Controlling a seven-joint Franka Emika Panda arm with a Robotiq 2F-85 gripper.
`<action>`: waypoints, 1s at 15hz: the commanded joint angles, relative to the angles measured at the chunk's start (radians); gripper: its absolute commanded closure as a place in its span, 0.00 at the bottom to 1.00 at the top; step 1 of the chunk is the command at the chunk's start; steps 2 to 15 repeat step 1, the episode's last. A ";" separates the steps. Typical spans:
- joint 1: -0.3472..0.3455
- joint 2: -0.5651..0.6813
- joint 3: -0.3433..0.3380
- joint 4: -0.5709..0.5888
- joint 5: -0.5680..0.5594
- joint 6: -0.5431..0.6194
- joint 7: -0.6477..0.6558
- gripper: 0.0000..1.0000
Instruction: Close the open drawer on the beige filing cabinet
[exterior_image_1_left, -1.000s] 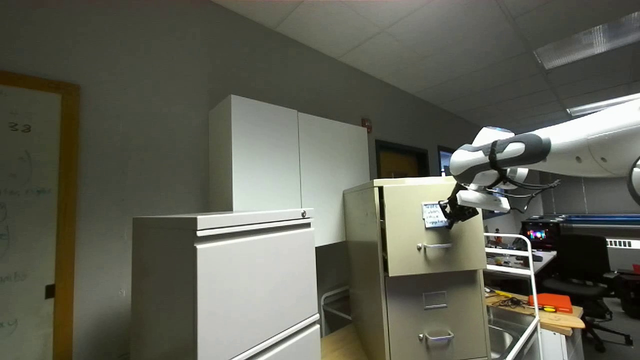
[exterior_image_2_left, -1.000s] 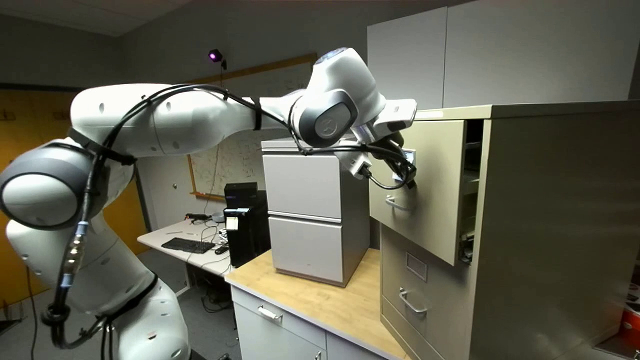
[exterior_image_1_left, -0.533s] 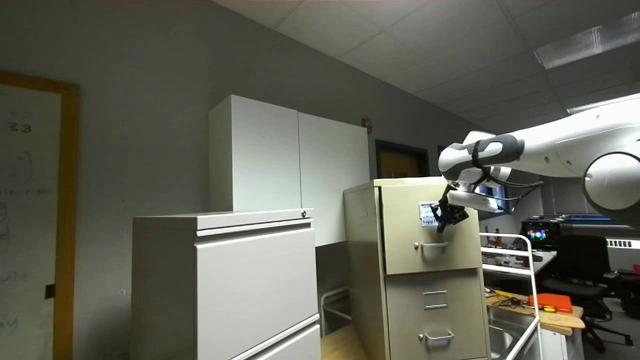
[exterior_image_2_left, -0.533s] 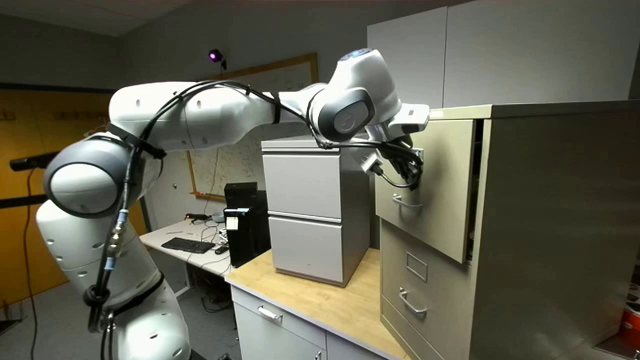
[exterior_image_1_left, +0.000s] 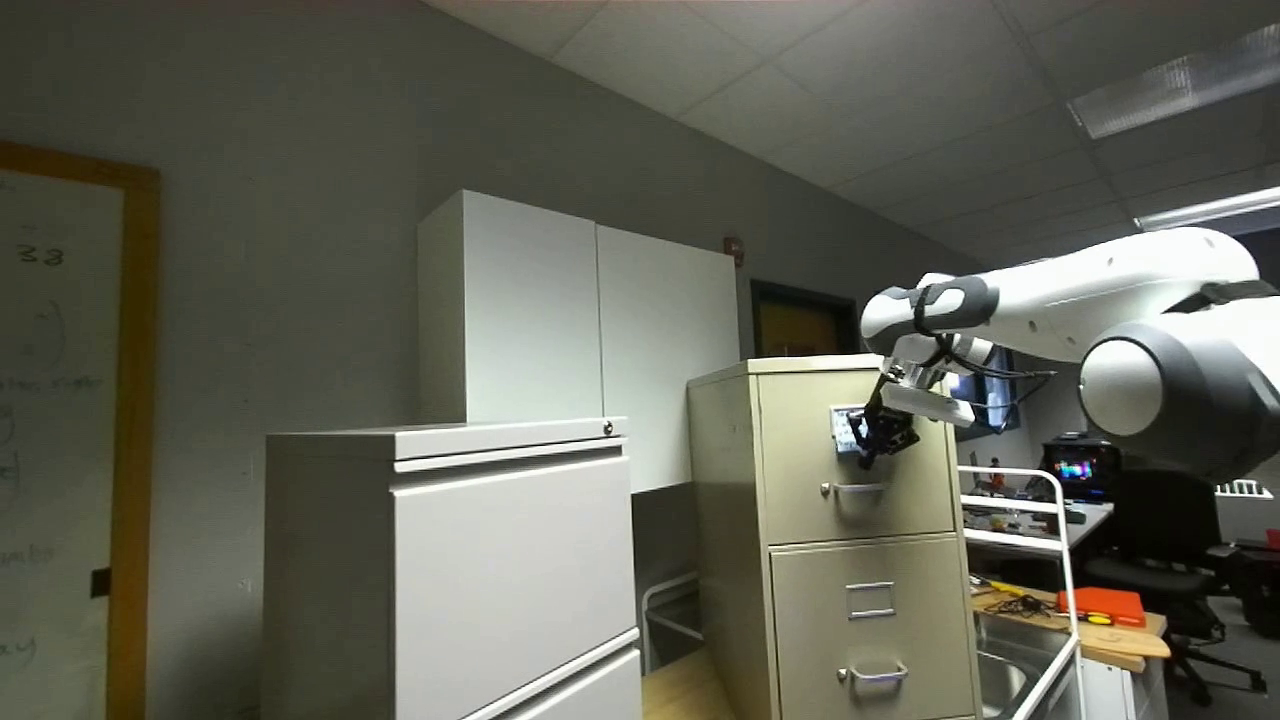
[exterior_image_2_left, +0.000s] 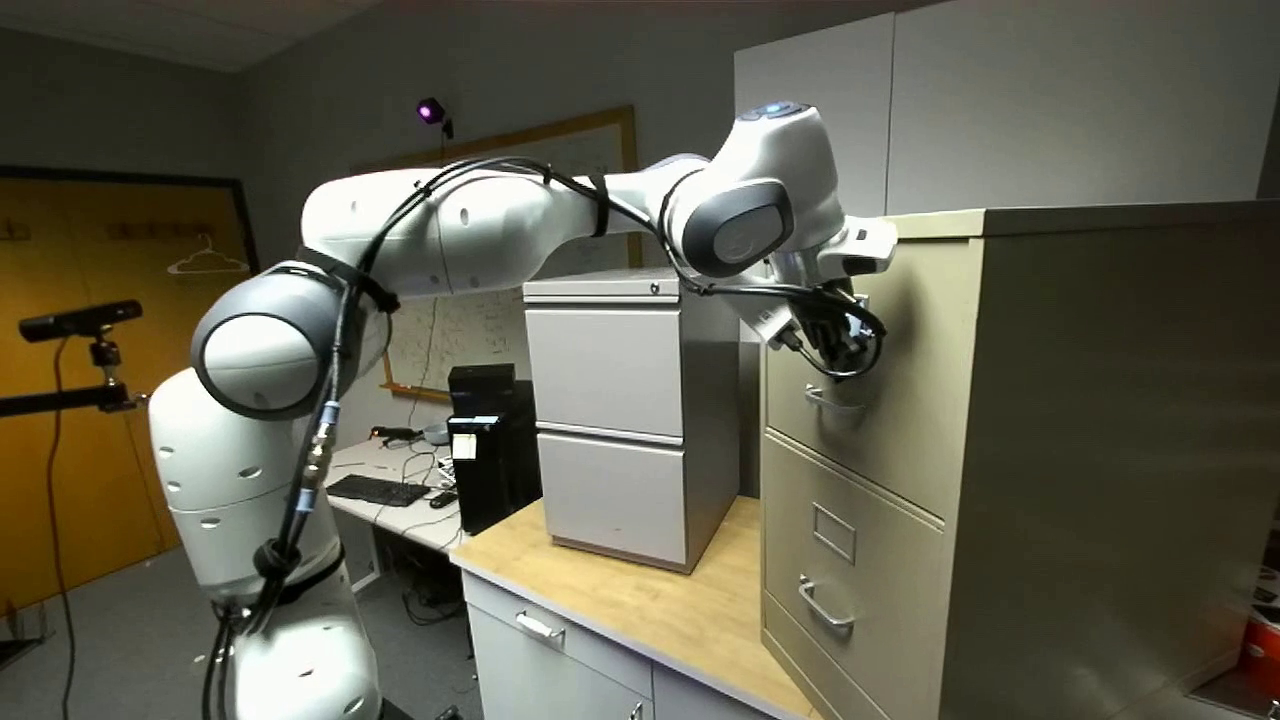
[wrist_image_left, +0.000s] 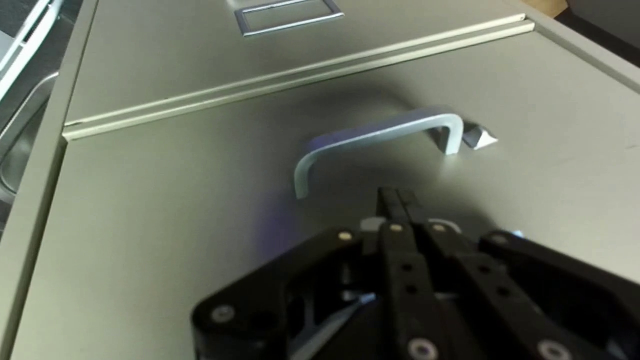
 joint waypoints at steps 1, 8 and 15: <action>-0.010 0.157 0.007 0.135 0.092 0.022 -0.055 1.00; -0.010 0.157 0.007 0.135 0.092 0.022 -0.055 1.00; -0.010 0.157 0.007 0.135 0.092 0.022 -0.055 1.00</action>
